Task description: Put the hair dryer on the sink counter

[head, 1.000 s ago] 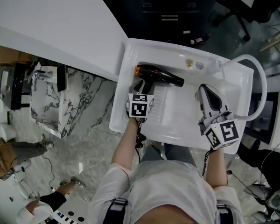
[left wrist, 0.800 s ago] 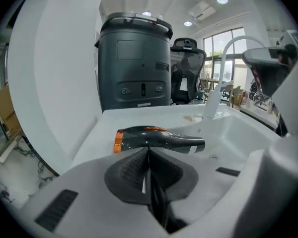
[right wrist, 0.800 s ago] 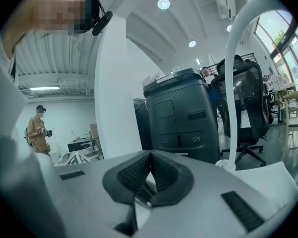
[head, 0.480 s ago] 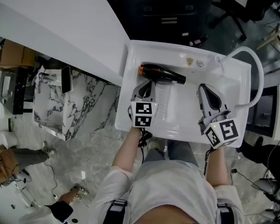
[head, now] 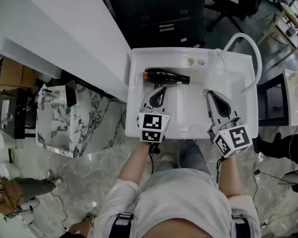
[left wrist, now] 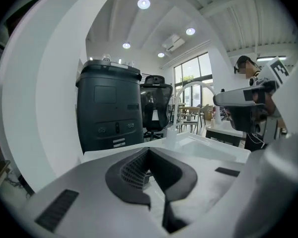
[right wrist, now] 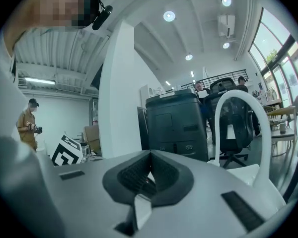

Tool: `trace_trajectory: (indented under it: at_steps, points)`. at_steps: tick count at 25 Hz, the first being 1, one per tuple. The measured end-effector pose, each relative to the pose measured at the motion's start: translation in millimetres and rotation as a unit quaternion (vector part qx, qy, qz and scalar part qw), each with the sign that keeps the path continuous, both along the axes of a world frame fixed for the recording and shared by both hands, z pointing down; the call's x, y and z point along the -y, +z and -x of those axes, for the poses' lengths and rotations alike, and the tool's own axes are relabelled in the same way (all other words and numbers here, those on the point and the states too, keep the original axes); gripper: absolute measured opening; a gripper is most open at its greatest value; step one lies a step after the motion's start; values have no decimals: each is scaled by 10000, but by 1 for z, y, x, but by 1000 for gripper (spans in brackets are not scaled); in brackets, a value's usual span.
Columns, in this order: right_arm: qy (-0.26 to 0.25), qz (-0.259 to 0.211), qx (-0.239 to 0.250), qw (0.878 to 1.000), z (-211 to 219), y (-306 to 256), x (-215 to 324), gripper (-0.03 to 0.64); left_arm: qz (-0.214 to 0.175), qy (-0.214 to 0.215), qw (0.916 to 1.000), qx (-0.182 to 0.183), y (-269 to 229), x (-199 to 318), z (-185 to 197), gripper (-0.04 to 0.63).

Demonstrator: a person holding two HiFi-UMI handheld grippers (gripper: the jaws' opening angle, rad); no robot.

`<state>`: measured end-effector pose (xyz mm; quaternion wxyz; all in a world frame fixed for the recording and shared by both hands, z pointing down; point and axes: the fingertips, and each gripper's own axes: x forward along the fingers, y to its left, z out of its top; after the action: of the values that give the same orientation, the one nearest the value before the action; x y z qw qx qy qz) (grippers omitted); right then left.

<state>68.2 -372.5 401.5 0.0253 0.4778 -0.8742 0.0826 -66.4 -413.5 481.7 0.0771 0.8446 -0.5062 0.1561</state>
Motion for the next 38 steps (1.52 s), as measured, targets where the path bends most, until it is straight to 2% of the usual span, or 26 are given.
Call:
trace_trajectory:
  at_steps: [12,18,27,38]
  points:
    - [296,-406,-116,9987,9,-35,-75,9,-593,592,9947,-589,-78,-73,-12,11]
    - [381,-592,-130,9974,14,-44,-110,9,-877,746,9914,-625,-100,-111,-12,12]
    - [442,-764,-165,9960,20,-51,-148,9,-981,816,9892,-724,-111,-151,-9,12]
    - [372,-878,-172,9953,27,-56,-165,9,-1112,812,9874,-786,-122,-171,-4,12]
